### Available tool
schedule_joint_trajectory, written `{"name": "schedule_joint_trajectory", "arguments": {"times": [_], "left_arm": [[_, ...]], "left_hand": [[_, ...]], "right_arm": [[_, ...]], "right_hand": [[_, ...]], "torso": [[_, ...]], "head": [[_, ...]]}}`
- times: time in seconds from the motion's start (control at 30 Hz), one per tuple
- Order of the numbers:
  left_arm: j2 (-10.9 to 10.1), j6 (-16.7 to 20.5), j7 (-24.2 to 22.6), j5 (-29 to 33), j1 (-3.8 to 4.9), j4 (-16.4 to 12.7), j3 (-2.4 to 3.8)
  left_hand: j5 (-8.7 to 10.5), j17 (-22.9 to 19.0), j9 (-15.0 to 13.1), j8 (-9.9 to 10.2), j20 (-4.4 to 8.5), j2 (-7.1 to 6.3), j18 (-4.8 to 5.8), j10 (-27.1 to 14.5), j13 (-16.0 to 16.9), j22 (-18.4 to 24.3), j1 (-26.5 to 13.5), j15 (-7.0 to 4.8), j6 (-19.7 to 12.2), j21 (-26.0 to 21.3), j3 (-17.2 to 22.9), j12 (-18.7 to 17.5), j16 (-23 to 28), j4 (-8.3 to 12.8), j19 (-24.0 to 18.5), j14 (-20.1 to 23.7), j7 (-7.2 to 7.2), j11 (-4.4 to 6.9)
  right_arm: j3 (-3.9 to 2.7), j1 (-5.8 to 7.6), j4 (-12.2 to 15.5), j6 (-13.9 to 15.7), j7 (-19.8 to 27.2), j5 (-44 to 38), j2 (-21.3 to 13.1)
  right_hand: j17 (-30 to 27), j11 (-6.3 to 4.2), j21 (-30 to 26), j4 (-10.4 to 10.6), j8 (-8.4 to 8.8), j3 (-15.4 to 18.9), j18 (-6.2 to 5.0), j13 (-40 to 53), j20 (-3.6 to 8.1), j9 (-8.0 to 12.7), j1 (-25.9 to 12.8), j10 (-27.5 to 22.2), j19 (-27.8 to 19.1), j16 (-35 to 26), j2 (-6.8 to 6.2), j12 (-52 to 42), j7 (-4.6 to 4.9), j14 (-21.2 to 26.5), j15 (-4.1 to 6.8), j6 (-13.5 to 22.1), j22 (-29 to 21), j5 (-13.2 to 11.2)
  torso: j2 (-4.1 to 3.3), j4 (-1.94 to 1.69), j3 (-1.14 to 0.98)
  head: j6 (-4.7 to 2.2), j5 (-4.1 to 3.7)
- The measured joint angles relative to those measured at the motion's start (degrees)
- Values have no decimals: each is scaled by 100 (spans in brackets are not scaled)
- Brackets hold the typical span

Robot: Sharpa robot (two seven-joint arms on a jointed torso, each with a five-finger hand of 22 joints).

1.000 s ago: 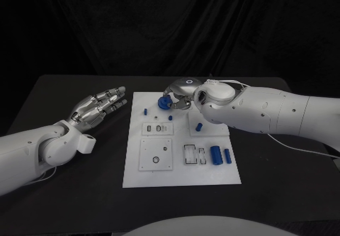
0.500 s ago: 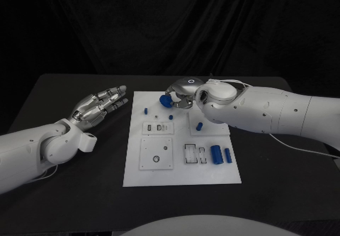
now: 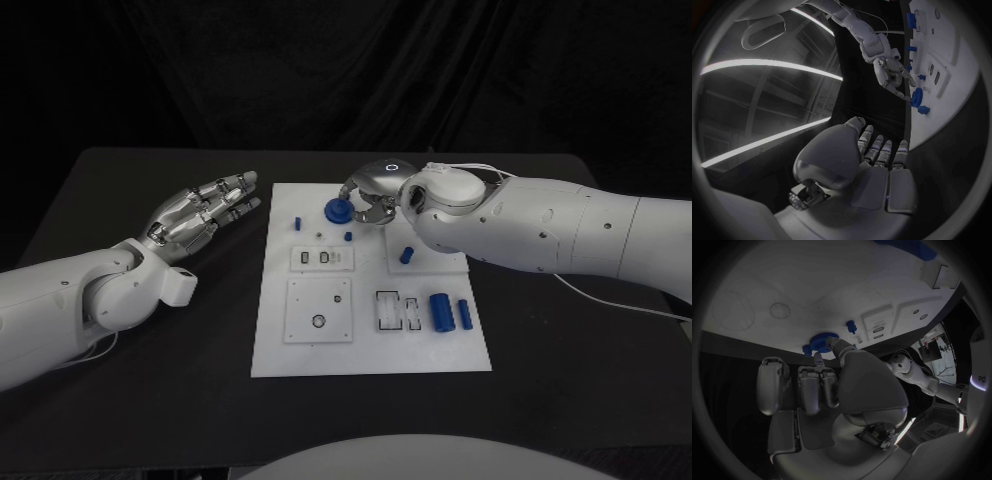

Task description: Assemble the parts on the task board

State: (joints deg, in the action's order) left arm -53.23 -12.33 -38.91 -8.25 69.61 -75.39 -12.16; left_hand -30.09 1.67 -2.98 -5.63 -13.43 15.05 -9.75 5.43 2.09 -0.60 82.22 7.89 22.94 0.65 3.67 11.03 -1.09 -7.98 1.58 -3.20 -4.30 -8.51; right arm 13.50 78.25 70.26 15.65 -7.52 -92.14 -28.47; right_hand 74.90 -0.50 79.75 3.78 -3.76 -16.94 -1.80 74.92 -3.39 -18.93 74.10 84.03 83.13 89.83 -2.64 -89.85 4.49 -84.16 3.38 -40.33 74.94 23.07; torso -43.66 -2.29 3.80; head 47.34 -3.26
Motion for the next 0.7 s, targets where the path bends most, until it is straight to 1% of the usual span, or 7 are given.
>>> {"name": "schedule_joint_trajectory", "arguments": {"times": [0.2, 0.23, 0.27, 0.4, 0.53, 0.63, 0.7], "left_arm": [[8, -2, 0, 0, -1, 4, 0], [7, -3, 0, 0, -1, 4, 0], [3, -3, 0, 0, -2, 4, 0], [-53, -3, 0, -1, -3, -13, 0], [-91, 1, 0, -1, -4, -40, 0], [-114, 2, -1, -1, -9, -96, 0], [-126, 1, -1, -1, -15, -128, 0]], "left_hand": [[0, 0, 0, 0, 0, 17, 0, -21, 0, 0, -17, 0, 0, 0, 16, 0, 0, -16, 0, 0, 0, -21], [0, 0, 0, 0, 0, 18, 0, -21, 0, 0, -18, 0, 0, 0, 16, 0, 0, -16, 0, 0, 0, -21], [0, 0, 0, 0, 0, 23, 0, -21, 0, 0, -23, 0, 0, 0, 16, 0, 0, -16, 0, 0, 0, -21], [0, -1, 0, 0, 0, 23, 0, -21, 0, 0, -23, 0, 0, 0, 16, 0, 0, -16, 0, 0, 0, -21], [0, -1, 0, 0, 0, 23, 0, -21, 0, 0, -23, 0, 0, 0, 32, 0, 0, 0, 0, 0, 0, -21], [0, -1, 0, 0, 0, 23, 0, -21, 0, 1, -23, 0, 0, 0, 32, 0, 0, 0, 0, 0, 0, -21], [0, 0, 0, 0, 0, 23, 0, -21, 0, 1, -23, 0, 0, 0, 32, 0, 0, 0, 0, 0, 0, -21]], "right_arm": [[0, -4, 29, 9, 3, 0, -36], [0, -4, 40, 20, 5, 0, -58], [-1, -4, 49, 31, 7, 0, -79], [-6, 33, 82, 97, 13, 0, -207], [-16, 225, 304, 144, 13, 0, -477], [-23, 398, 653, 183, 13, 7, -842], [-24, 487, 900, 211, 18, 26, -1116]], "right_hand": [[0, 0, -77, -15, 0, -15, -6, 0, 33, 119, 0, 0, -33, 0, 0, 0, -45, 0, 0, 215, 0, -30], [0, 0, -89, -15, 0, -15, -53, 0, 42, 130, 0, 0, -42, 0, 0, 0, -45, 0, 0, 229, -1, -39], [0, 0, -89, -15, 0, -15, -94, 0, 42, 139, 0, 0, -42, 0, 0, 0, -45, 0, 0, 229, -1, -71], [0, 0, -89, 6, -25, 7, -93, 0, 42, 192, 0, 0, -41, 0, 0, 0, -24, 0, 0, 182, -1, -278], [0, 0, -89, 123, -70, 124, -92, 0, 42, 240, -189, 0, -42, 0, 18, 0, 8, 0, 0, 49, -1, -581], [0, 0, -27, 288, -170, 241, -92, 0, 2, 240, -355, 0, 4, 0, 51, 0, 23, 0, 0, -170, -1, -886], [0, 0, 59, 341, -227, 293, -92, 0, 10, 226, -374, 0, 55, 0, 41, 0, 33, 0, 0, -293, -1, -964]], "torso": [[2, 3, 2], [2, 3, 2], [3, 4, 2], [3, 3, 3], [3, 0, 3], [3, -3, 3], [3, 0, 3]], "head": [[6, 20], [4, 25], [-1, 35], [-16, 73], [-26, 62], [-28, 52], [-18, 53]]}}
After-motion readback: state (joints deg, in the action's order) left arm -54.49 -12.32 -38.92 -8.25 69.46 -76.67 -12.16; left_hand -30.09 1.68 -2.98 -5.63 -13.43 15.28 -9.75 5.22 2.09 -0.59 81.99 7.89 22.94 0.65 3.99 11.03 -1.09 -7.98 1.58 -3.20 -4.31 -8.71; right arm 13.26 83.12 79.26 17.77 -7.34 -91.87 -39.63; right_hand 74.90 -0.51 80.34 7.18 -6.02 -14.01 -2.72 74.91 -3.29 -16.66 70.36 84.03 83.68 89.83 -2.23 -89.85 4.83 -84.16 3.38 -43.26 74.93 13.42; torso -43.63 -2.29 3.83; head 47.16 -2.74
